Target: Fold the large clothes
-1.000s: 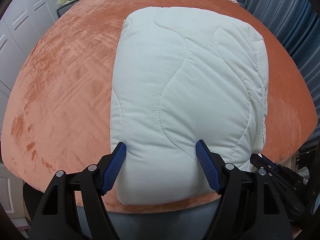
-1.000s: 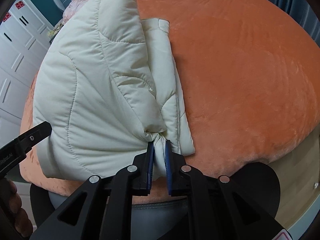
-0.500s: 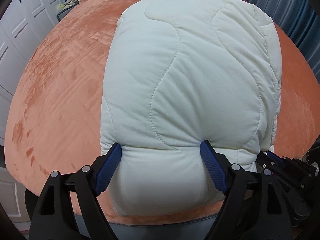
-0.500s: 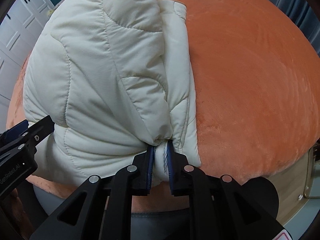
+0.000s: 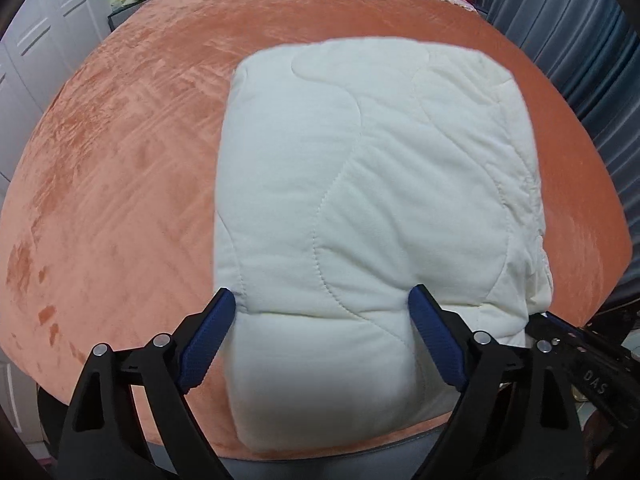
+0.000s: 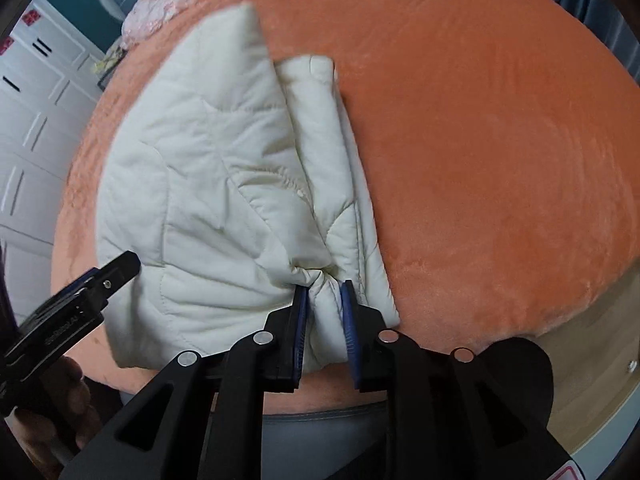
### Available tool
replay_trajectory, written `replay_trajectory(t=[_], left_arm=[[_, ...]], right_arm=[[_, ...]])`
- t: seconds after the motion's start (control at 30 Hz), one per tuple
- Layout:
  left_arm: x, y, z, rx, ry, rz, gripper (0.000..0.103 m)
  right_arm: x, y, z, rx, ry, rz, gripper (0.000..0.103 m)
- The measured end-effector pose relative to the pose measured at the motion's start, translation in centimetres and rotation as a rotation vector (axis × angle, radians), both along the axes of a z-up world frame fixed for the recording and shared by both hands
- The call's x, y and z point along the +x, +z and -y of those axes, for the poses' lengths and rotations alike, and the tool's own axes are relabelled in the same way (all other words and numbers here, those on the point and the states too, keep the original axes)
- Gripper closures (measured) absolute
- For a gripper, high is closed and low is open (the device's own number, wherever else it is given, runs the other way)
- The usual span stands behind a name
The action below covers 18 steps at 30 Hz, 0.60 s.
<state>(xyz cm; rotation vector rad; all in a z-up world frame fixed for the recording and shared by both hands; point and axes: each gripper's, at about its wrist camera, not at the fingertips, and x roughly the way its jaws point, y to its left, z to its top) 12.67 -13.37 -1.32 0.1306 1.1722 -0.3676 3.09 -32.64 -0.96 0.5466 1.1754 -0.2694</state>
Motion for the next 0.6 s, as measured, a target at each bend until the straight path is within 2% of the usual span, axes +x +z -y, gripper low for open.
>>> replay_trajectory(t=[0.1, 0.2, 0.27, 0.37, 0.47, 0.57, 0.6], left_arm=[[2.3, 2.8, -0.9, -0.012, 0.032, 0.054, 0.018], [5.3, 5.0, -1.1, -0.027, 0.069, 0.089, 0.018], [7.4, 6.1, -0.9, -0.03, 0.09, 0.101, 0.018], [9.8, 6.5, -0.2, -0.009, 0.117, 0.114, 0.018], [11.7, 5.4, 0.2, -0.002, 0.139, 0.079, 0.018], [12.8, 4.4, 0.4, 0.01, 0.156, 0.059, 0.018], [12.9, 4.2, 0.5, 0.007, 0.158, 0.055, 0.018]], right_arm=[[1.6, 4.7, -0.2, -0.03, 0.0, 0.11, 0.082], [5.1, 7.3, 0.5, -0.037, -0.009, 0.195, 0.063], [8.0, 8.3, 0.8, -0.037, -0.02, 0.235, 0.063], [12.6, 7.7, 1.7, -0.01, -0.022, 0.237, 0.06], [16.2, 6.0, 2.2, -0.006, -0.038, 0.188, 0.059], [18.0, 3.7, 3.0, 0.005, -0.042, 0.116, 0.061], [18.4, 2.9, 3.0, 0.011, -0.035, 0.1, 0.079]])
